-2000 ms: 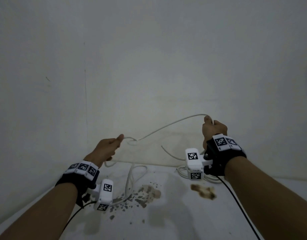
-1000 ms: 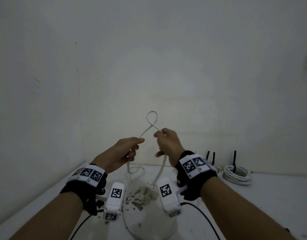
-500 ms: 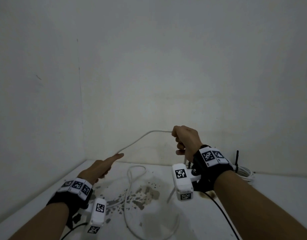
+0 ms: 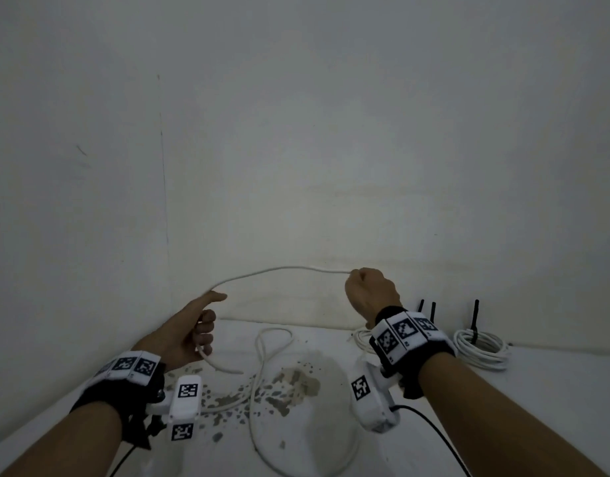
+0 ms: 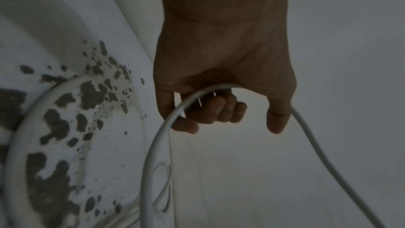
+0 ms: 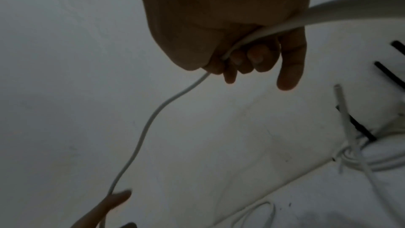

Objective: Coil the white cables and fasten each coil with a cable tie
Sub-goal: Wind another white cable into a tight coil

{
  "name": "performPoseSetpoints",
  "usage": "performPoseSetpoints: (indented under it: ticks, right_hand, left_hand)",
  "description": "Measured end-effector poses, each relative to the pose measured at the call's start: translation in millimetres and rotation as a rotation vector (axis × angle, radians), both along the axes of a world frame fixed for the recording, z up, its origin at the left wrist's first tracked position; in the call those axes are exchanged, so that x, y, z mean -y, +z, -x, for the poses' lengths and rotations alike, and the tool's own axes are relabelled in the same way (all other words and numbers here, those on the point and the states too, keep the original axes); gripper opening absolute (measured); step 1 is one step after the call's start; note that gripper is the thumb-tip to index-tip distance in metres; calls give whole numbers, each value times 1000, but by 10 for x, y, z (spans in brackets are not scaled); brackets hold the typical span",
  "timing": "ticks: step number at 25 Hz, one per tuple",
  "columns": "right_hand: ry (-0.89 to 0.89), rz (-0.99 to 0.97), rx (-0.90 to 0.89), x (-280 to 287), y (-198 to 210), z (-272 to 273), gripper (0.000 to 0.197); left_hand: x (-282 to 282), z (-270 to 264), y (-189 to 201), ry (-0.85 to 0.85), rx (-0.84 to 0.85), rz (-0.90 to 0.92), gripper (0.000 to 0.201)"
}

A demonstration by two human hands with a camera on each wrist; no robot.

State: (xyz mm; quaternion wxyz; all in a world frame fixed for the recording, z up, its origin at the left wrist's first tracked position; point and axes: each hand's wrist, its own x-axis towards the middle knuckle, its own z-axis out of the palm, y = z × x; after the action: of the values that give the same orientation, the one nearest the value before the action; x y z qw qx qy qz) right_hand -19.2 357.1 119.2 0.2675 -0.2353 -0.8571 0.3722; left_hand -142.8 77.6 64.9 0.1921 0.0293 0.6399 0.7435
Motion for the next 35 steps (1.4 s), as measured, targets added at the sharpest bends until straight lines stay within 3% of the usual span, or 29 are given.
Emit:
performPoseSetpoints:
  ticks: [4, 5, 6, 8, 9, 12, 14, 16, 19, 21, 24, 27, 30, 32, 35]
  right_hand:
    - [-56, 275, 11, -293, -163, 128, 45]
    - [-21, 315, 24, -303, -236, 140, 45]
    - [23, 307, 32, -276, -311, 135, 45]
    - [132, 112, 15, -135, -451, 92, 44]
    - [187, -15, -1, -63, -521, 59, 41]
    - [166, -363, 23, 97, -663, -77, 40]
    - [162, -538, 247, 134, -684, -148, 31]
    - [276, -585, 481, 199, -659, -254, 28]
    - [419, -611, 578, 361, -645, -418, 30]
    - [478, -603, 497, 456, -617, -489, 27]
    - [502, -625, 353, 496, -429, -610, 32]
    - [486, -608, 180, 427, -207, -731, 25]
    - [478, -530, 140, 282, -138, -746, 24]
    - [390, -450, 82, 104, -127, -713, 24]
    - [159, -316, -115, -222, -97, -729, 14]
  left_hand:
    - [130, 67, 17, -128, 56, -488, 22]
    - [140, 73, -4, -161, 42, -594, 21]
    - [114, 89, -22, -189, 20, -684, 38]
    - [-18, 95, -6, -154, -6, -770, 65]
    - [-109, 94, 20, -114, -21, -787, 63]
    - [-381, 56, 139, 17, -44, -786, 14]
    - [-512, 11, 188, -13, -53, -787, 23]
    - [-600, -45, 252, -72, -50, -838, 28]
    - [-758, -90, 356, -98, -77, -907, 20]
    - [-891, -94, 386, -64, -128, -828, 18]
    - [-1051, -168, 299, -72, -238, -492, 28]
    - [-1190, -350, 138, -198, -401, -103, 33]
    - [-1361, -580, 52, -348, -597, 172, 30]
    - [-1443, -707, 24, -409, -596, 203, 35]
    - [-1528, -819, 19, -399, -423, -9, 35]
